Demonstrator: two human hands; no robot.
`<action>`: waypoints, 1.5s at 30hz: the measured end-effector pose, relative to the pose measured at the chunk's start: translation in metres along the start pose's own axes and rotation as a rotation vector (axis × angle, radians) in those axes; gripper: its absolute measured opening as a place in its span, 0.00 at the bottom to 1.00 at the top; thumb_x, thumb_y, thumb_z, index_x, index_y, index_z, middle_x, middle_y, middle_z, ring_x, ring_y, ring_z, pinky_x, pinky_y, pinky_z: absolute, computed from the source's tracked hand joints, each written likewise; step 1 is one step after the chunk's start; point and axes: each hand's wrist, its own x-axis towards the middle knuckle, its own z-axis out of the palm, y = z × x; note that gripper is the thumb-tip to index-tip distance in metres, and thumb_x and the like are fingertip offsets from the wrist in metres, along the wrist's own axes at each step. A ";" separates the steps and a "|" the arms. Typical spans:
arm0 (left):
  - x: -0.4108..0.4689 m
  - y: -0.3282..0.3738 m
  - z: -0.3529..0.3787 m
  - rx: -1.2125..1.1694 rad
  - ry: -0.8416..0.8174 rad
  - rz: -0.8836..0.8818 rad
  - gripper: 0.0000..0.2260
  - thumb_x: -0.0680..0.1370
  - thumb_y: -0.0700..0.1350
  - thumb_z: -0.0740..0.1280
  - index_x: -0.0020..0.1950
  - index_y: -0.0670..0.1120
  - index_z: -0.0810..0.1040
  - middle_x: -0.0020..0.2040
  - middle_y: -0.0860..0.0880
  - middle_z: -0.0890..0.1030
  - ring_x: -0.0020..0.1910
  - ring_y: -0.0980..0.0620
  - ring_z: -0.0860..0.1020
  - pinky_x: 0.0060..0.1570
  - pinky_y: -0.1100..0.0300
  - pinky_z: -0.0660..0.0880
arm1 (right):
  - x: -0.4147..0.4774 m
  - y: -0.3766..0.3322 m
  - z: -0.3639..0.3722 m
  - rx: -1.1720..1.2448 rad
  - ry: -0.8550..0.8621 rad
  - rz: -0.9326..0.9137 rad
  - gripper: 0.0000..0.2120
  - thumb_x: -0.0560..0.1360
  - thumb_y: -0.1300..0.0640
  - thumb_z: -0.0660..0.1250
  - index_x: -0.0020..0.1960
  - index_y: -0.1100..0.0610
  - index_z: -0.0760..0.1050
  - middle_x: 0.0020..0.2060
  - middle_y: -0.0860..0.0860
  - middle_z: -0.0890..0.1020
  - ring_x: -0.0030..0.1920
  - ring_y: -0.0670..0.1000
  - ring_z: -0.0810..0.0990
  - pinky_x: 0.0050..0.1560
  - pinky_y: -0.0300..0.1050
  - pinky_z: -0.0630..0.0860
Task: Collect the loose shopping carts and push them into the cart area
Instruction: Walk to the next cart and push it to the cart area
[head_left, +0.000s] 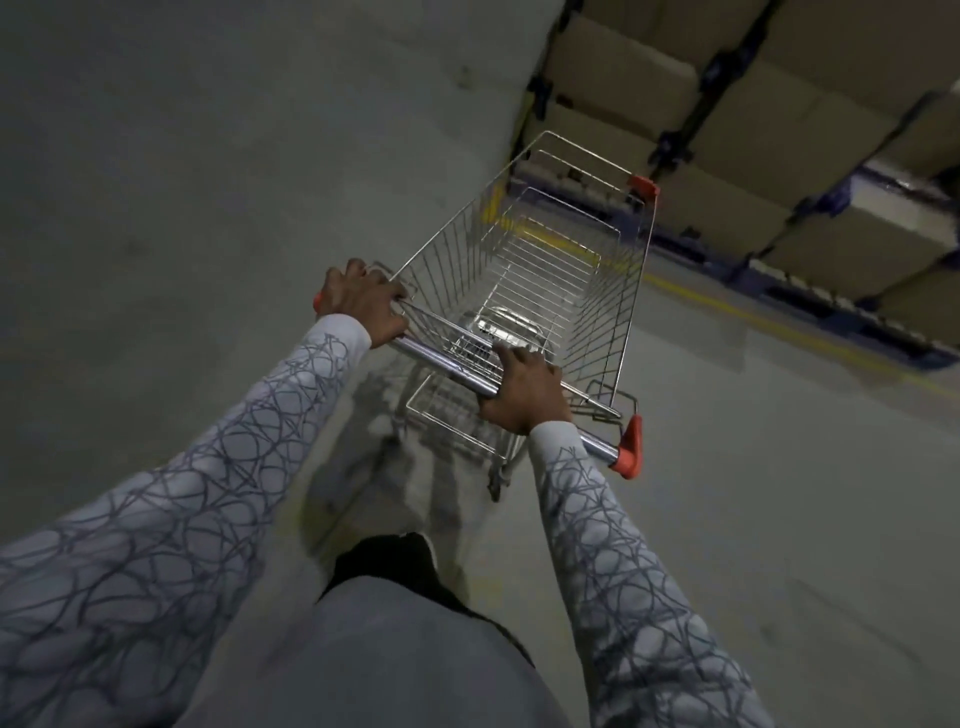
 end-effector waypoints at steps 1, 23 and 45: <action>0.019 -0.005 -0.005 -0.007 -0.003 -0.018 0.24 0.73 0.59 0.61 0.70 0.61 0.73 0.71 0.52 0.74 0.71 0.45 0.64 0.64 0.47 0.63 | 0.025 0.003 -0.009 -0.011 -0.015 -0.023 0.42 0.70 0.40 0.70 0.79 0.50 0.58 0.74 0.56 0.68 0.73 0.61 0.65 0.73 0.63 0.59; 0.456 -0.189 -0.100 -0.141 0.057 -0.553 0.22 0.72 0.61 0.63 0.66 0.60 0.76 0.67 0.53 0.76 0.68 0.45 0.65 0.62 0.48 0.64 | 0.630 -0.065 -0.168 -0.163 -0.185 -0.453 0.44 0.68 0.44 0.71 0.79 0.45 0.56 0.74 0.55 0.67 0.74 0.60 0.65 0.73 0.62 0.61; 0.810 -0.572 -0.195 -0.259 0.010 -0.981 0.23 0.75 0.60 0.58 0.68 0.57 0.72 0.68 0.47 0.73 0.67 0.42 0.65 0.62 0.46 0.63 | 1.165 -0.420 -0.242 -0.404 -0.205 -0.472 0.46 0.66 0.37 0.72 0.77 0.38 0.52 0.76 0.53 0.61 0.77 0.60 0.56 0.68 0.79 0.53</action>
